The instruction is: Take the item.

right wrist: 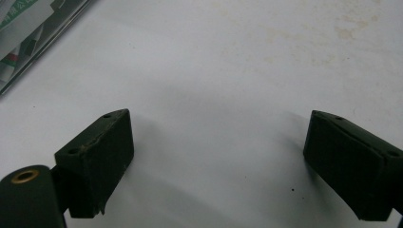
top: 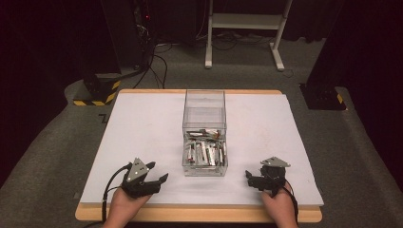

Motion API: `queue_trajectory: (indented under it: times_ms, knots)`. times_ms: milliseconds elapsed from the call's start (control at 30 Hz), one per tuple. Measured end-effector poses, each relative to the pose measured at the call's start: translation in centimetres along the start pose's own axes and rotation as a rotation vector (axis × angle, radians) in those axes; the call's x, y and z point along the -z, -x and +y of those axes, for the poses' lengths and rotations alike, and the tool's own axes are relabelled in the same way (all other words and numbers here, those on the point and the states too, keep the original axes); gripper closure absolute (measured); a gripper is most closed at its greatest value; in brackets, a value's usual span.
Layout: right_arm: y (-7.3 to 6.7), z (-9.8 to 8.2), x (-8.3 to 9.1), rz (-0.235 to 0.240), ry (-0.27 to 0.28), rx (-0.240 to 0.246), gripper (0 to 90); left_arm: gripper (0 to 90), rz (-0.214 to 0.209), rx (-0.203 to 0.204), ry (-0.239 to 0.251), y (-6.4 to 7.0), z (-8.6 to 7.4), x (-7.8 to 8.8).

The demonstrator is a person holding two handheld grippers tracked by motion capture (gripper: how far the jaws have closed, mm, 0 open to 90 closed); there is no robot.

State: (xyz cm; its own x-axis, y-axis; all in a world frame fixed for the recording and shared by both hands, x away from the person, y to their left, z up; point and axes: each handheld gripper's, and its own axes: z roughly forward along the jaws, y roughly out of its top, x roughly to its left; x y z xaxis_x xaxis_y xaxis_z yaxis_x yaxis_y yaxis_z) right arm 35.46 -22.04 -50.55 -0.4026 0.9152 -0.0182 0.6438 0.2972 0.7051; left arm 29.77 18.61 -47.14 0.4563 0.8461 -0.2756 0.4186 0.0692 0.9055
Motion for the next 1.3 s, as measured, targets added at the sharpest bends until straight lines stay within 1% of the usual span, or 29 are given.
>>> queue_trajectory:
  times_ms: [33, 100, 133, 200, 267, 400, 467, 533, 667, 733, 767, 800, 867, 933, 1033, 1067, 1133, 1233, 1267, 1300]
  knots:
    - [0.0, 0.0, 0.0, 0.000, 0.000, 0.000, 9.3, 33.2, -0.003, -0.007, 0.001, 0.0, 0.1, 0.1]
    - [0.0, 0.0, 0.0, 0.000, 0.000, 0.000, 9.3, 33.2, -0.007, 0.006, 0.015, 0.3, 0.2, 0.1]
    - [0.0, 0.0, 0.0, 0.000, 0.000, 0.001, 9.3, 33.2, -0.010, -0.005, 0.015, 0.3, 0.3, 0.2]
    - [0.0, 0.0, 0.0, 0.000, 0.000, 0.001, 9.3, 33.2, -0.014, 0.004, 0.024, 0.5, 0.3, 0.3]
    - [0.0, 0.0, 0.0, 0.000, 0.000, 0.001, 9.3, 32.6, -0.015, -0.005, 0.024, 0.6, 0.4, 0.4]
    - [0.0, 0.0, 0.0, 0.000, 0.002, 0.000, 9.3, 31.6, -0.017, 0.009, 0.043, 0.8, 0.6, 0.4]
    - [0.0, 0.0, 0.0, 0.000, 0.002, 0.000, 9.3, 31.3, -0.019, -0.002, 0.044, 0.7, 0.7, 0.5]
    - [0.0, 0.0, 0.0, 0.000, 0.001, -0.002, 9.3, 31.4, -0.022, 0.019, 0.060, 0.7, 0.8, 0.5]
    - [0.0, 0.0, 0.0, 0.000, 0.002, 0.001, 9.3, 31.4, -0.032, 0.024, 0.065, 0.8, 1.1, 0.6]
    - [0.0, 0.0, 0.0, 0.000, 0.002, 0.000, 9.3, 31.6, -0.039, 0.039, 0.078, 1.0, 1.3, 0.5]
    - [0.0, 0.0, 0.0, 0.000, 0.001, -0.002, 9.3, 31.6, -0.039, 0.034, 0.075, 1.0, 1.4, 0.6]
    - [0.0, 0.0, 0.0, 0.000, 0.002, -0.001, 9.3, 31.7, -0.042, 0.042, 0.080, 1.1, 1.5, 0.5]
    - [0.0, 0.0, 0.0, 0.000, 0.002, -0.001, 9.3, 31.8, -0.039, 0.037, 0.085, 1.2, 1.8, 0.5]
    - [0.0, 0.0, 0.0, 0.000, 0.002, -0.002, 9.3, 31.9, -0.042, 0.048, 0.093, 1.3, 2.0, 0.4]
    - [0.0, 0.0, 0.0, 0.002, 0.001, -0.001, 9.3, 32.1, -0.045, 0.045, 0.089, 1.5, 2.3, 0.3]
    - [0.0, 0.0, 0.0, 0.002, 0.001, -0.002, 9.3, 32.1, -0.046, 0.054, 0.093, 1.6, 2.4, 0.2]
    - [0.0, 0.0, 0.0, 0.001, 0.001, -0.002, 9.3, 32.2, -0.050, 0.058, 0.100, 1.8, 2.6, 0.0]
    - [0.0, 0.0, 0.0, 0.002, 0.001, -0.001, 9.3, 32.2, -0.050, 0.043, 0.100, 2.1, 3.0, -0.2]
    - [0.0, 0.0, 0.0, 0.002, 0.001, -0.001, 9.3, 32.3, -0.049, 0.057, 0.111, 2.3, 3.2, -0.3]
    - [0.0, 0.0, 0.0, 0.001, 0.002, -0.001, 9.3, 32.4, -0.051, 0.049, 0.106, 2.3, 3.3, -0.3]
